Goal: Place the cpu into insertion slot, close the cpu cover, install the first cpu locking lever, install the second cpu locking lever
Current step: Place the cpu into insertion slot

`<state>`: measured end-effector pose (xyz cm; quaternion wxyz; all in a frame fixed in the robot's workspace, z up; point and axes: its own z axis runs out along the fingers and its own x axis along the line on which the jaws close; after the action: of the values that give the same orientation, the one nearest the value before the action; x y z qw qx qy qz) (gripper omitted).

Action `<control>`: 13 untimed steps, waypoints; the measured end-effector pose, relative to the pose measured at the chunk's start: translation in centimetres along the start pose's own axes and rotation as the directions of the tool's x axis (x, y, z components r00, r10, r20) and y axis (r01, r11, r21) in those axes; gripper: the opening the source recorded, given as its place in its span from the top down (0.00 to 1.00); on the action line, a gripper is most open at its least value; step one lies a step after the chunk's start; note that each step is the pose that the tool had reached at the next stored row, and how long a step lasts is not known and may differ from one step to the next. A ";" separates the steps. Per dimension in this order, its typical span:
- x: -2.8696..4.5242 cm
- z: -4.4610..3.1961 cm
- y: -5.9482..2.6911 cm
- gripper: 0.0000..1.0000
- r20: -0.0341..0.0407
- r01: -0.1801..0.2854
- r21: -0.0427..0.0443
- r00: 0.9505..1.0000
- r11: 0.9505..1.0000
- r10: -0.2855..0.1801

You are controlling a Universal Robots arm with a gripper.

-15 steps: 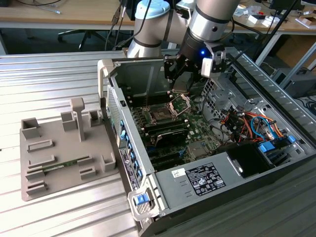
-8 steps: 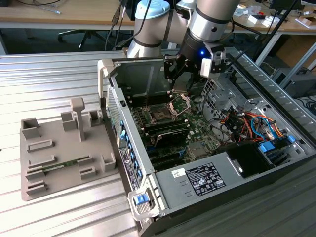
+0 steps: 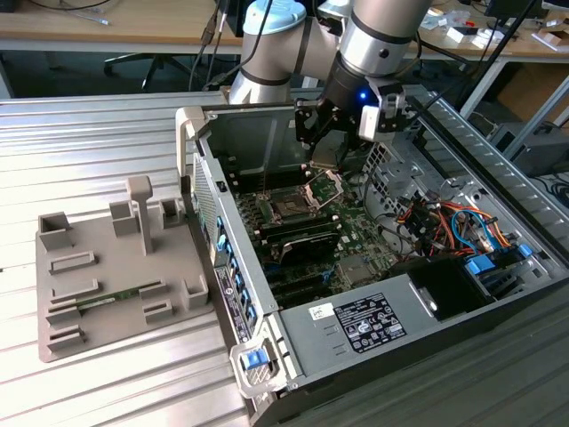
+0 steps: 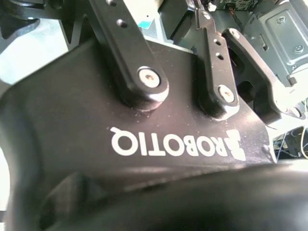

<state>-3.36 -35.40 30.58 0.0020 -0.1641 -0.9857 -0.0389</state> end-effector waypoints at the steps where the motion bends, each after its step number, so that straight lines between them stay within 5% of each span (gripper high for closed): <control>1: 0.00 0.01 0.00 0.45 0.000 -0.004 0.001 1.000 1.000 0.004; 13: 0.00 0.15 -0.01 0.45 0.006 -0.050 0.006 0.999 0.999 0.050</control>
<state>-3.36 -35.40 30.43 0.0005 -0.1889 -0.9814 -0.0354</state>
